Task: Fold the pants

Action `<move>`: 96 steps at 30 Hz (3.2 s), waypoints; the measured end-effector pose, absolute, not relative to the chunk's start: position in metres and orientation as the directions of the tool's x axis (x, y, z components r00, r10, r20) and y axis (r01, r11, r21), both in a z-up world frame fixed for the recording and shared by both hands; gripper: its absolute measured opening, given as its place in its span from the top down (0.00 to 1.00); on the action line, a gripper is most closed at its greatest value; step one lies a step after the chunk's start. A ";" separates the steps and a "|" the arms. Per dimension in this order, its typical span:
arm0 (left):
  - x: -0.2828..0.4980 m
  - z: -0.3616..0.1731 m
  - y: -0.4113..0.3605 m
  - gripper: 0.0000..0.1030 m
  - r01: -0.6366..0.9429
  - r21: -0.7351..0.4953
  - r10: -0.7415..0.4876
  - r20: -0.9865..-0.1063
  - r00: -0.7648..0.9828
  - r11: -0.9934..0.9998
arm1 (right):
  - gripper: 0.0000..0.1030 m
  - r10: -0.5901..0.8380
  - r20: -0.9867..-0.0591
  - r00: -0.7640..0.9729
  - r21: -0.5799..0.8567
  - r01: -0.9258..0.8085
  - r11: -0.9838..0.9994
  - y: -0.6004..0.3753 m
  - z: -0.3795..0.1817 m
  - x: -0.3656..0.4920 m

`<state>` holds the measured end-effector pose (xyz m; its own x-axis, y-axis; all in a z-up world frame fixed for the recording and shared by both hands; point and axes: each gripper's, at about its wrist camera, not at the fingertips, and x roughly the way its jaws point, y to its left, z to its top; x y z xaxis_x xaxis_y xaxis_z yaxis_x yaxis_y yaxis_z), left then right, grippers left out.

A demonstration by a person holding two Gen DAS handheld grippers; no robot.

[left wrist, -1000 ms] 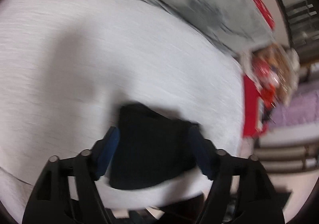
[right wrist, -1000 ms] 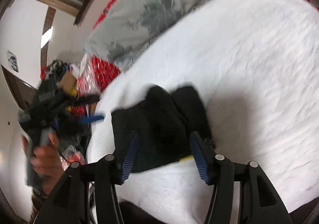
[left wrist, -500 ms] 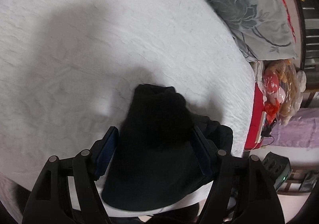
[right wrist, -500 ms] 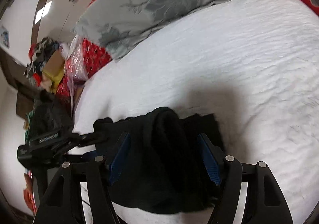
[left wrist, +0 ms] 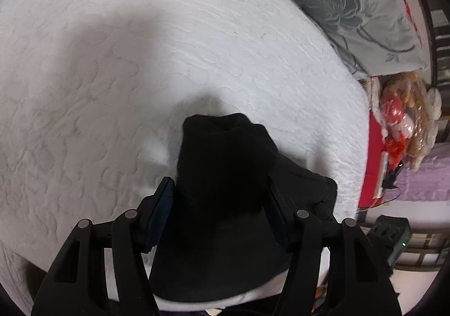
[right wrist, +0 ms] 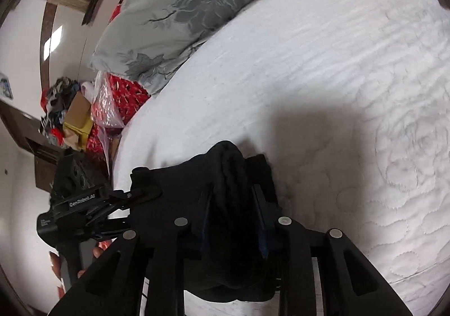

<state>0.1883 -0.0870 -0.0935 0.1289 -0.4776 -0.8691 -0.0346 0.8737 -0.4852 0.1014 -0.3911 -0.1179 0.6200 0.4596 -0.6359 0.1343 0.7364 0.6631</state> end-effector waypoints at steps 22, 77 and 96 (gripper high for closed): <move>0.166 -0.074 -0.067 0.34 -0.022 -0.480 -0.462 -0.856 0.231 0.877 | 0.50 0.473 -0.610 0.636 0.681 0.115 0.723 -0.399 -0.099 0.101; 0.131 -0.066 -0.073 0.32 0.204 -0.148 -0.227 -0.861 0.455 0.968 | 0.23 0.372 -0.728 0.576 0.508 0.088 0.857 -0.386 -0.100 0.063; 0.144 -0.108 -0.099 0.18 0.328 -0.294 -0.385 -0.886 0.258 0.898 | 0.20 0.475 -0.697 0.537 0.548 -0.029 0.836 -0.373 -0.124 0.101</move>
<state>0.1444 -0.0989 -0.1080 0.2582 -0.3850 -0.8861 0.3281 0.8976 -0.2944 0.1008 -0.3728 -0.1243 0.5367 0.4753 -0.6971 -0.0295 0.8363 0.5475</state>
